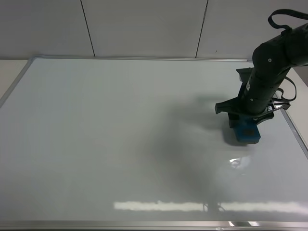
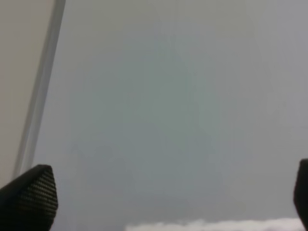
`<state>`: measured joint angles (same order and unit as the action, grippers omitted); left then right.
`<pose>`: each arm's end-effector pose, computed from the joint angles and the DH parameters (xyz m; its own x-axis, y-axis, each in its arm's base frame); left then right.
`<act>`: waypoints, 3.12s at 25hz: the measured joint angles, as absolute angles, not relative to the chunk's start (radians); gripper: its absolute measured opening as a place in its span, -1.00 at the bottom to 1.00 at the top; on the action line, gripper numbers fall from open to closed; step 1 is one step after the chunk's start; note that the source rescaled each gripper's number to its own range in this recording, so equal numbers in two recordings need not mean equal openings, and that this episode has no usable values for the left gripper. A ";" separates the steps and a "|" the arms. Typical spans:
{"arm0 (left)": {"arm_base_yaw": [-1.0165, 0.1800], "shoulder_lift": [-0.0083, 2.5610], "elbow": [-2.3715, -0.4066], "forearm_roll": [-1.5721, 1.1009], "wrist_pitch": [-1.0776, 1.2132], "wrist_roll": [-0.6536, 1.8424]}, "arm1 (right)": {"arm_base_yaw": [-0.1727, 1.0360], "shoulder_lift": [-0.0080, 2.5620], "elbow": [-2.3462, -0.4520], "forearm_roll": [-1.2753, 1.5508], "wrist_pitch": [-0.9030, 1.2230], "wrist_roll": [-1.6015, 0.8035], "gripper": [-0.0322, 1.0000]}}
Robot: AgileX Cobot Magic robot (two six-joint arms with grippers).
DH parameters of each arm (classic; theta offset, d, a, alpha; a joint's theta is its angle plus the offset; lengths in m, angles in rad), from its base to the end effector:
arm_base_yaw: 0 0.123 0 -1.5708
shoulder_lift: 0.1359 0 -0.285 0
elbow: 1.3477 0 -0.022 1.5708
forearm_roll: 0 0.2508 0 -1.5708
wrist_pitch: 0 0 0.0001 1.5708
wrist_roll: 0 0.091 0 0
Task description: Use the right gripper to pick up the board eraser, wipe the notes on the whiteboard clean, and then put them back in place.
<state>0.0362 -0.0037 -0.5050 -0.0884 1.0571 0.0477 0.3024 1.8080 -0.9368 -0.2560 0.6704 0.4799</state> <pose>-0.0058 -0.0072 0.2792 -0.4431 -0.0119 -0.8964 0.0346 0.9989 -0.0304 0.2990 0.0783 0.1378 -0.9852 -0.0238 -0.1698 -0.0044 0.9935 -0.1138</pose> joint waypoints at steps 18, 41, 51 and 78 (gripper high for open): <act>0.036 -0.004 -0.505 -0.088 1.057 0.048 | 0.304 1.808 -0.937 -0.275 0.670 0.479 0.93; 0.036 -0.004 -0.505 -0.088 1.057 0.048 | 0.196 1.601 -0.937 -0.249 0.729 0.392 1.00; 0.036 -0.004 -0.505 -0.088 1.057 0.048 | -0.043 1.345 -0.937 -0.231 0.844 0.334 1.00; 0.036 -0.004 -0.505 -0.088 1.057 0.048 | -0.084 0.340 -0.783 -0.035 1.049 0.018 1.00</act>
<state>0.0362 -0.0037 -0.5050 -0.0884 1.0571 0.0477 -0.0837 0.3400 -0.7828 -0.0346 1.0492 0.0176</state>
